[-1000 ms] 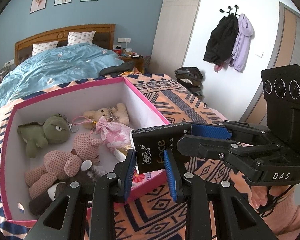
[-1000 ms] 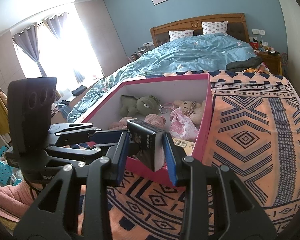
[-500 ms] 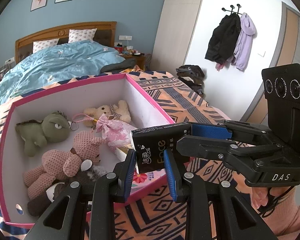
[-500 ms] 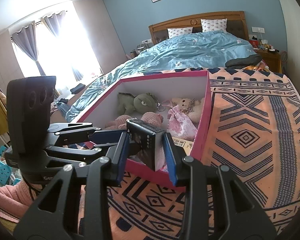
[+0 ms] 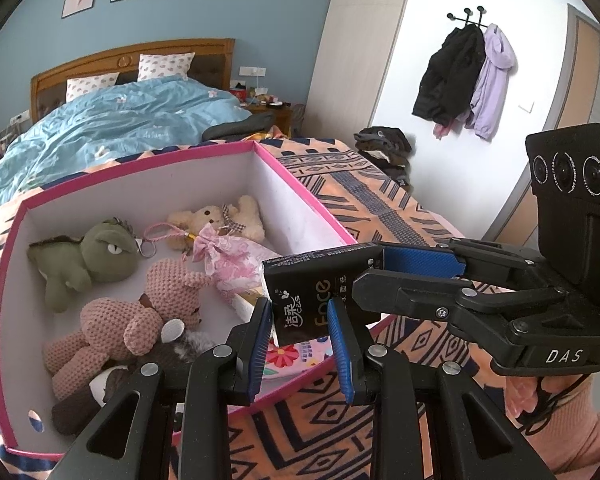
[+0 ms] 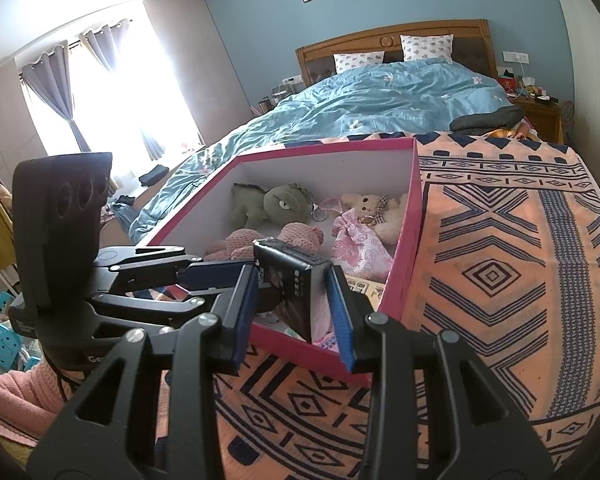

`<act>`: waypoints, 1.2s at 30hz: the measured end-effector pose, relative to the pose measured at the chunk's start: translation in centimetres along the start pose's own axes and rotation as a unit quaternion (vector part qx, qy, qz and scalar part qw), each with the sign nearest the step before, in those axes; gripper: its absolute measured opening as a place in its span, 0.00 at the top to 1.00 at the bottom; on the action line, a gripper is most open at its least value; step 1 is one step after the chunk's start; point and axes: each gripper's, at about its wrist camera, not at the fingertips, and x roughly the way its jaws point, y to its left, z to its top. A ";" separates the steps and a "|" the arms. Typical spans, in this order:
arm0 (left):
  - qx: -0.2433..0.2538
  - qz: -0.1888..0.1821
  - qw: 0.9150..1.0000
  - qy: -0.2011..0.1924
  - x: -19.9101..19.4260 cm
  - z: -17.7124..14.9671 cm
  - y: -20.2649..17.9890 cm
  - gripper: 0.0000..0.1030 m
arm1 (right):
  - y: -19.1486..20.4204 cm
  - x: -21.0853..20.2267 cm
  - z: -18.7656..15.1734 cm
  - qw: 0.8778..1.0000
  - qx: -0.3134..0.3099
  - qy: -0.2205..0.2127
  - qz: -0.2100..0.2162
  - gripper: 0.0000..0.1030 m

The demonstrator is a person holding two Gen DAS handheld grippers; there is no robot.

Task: Organize objects
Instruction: 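Lower the black card into the pink box beside the tissue pack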

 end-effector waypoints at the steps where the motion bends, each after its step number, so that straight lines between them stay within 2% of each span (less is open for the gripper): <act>1: -0.001 0.000 1.000 0.001 0.1 0.0 0.0 0.73 | -0.1 0.1 0.0 1.000 0.000 0.001 -0.001 0.62; 36: -0.011 0.009 1.000 0.019 1.8 0.4 0.9 0.73 | -0.7 2.3 0.7 1.000 -0.005 0.022 -0.017 0.62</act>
